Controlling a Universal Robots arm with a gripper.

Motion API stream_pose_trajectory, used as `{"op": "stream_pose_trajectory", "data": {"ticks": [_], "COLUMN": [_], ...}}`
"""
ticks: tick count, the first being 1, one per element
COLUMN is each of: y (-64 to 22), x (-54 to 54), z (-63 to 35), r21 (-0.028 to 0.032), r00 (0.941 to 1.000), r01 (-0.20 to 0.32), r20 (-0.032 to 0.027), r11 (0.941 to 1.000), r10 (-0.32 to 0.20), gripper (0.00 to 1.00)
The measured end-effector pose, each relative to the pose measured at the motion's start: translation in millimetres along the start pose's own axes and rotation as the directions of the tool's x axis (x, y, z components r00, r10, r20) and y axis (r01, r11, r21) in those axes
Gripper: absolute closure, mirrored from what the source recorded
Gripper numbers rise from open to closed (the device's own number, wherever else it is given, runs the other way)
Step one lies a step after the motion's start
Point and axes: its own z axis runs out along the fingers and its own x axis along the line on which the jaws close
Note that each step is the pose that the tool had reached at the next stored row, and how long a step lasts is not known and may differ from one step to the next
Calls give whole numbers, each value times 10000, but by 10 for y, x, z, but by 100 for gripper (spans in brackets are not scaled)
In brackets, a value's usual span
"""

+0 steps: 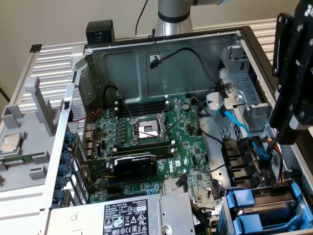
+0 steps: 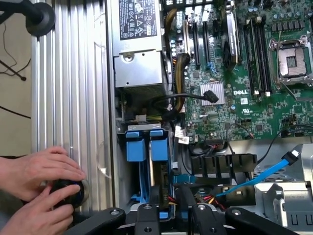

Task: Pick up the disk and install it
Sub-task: 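Insert the first disk wire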

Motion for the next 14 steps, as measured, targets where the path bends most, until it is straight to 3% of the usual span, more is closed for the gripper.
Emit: {"op": "stream_pose_trajectory", "data": {"ticks": [14], "y": [18], "x": [-33], "z": [5], "r21": [1], "r00": [10000], "r01": [-27], "r20": [-6], "r11": [10000], "r10": [27], "gripper": [69]}}
